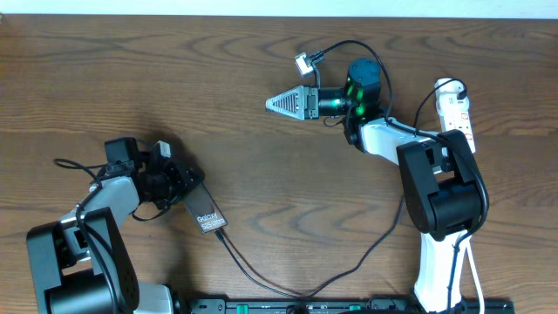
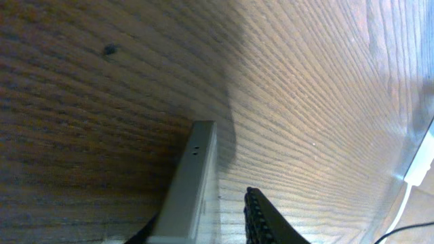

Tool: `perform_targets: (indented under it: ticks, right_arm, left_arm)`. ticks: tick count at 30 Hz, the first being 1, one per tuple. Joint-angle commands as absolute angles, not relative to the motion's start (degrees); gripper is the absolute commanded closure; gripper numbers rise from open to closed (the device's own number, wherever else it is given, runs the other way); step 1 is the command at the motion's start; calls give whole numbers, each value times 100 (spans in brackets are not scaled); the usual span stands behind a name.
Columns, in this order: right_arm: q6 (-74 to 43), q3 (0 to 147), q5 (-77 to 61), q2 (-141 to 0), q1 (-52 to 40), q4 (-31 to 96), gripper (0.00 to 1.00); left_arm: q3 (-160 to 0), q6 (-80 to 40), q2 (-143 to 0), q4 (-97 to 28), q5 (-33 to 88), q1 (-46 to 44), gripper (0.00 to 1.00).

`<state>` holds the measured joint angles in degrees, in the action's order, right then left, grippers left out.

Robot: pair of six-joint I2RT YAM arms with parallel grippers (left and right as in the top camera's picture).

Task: Plug charger to phone and switch on socket
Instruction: 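Lay the phone flat on the table and open the left gripper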

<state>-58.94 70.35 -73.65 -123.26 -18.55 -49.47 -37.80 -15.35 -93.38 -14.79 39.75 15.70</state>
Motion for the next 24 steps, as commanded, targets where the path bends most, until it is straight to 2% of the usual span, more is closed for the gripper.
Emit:
perform_targets:
  ticks: [1, 4, 6, 12, 17, 22, 24]
  right_arm:
    - [-5778, 7094, -7341, -12287, -1885, -4947, 1]
    - [-5778, 7094, -7343, -12287, -1885, -4945, 1]
    - [-5778, 7096, -7343, -12287, -1885, -4945, 1]
    - [-5778, 7094, -7343, -12287, -1885, -4945, 1]
    - [-5778, 7094, -7343, -12287, -1885, -4945, 1]
    - [-5778, 7094, -7343, -12287, -1885, -4945, 1]
    - [-5776, 7094, -7343, -12287, -1885, -4945, 1]
  left_arm:
    - [-3590, -1485, -9441, -1623, 3492, 1568, 69]
    - [-3590, -1485, -9441, -1675, 3492, 1568, 68]
    - [-3590, -1487, -9441, -1754, 3489, 1568, 64]
    - [-3592, -1511, -9441, -2038, 3483, 1568, 44]
    - [-3623, -1697, -9441, -2130, 3472, 1568, 38]
    - [-3760, -1984, -9441, -2443, 2998, 1568, 36]
    - [-3815, -2032, -9441, -2609, 2803, 1568, 33]
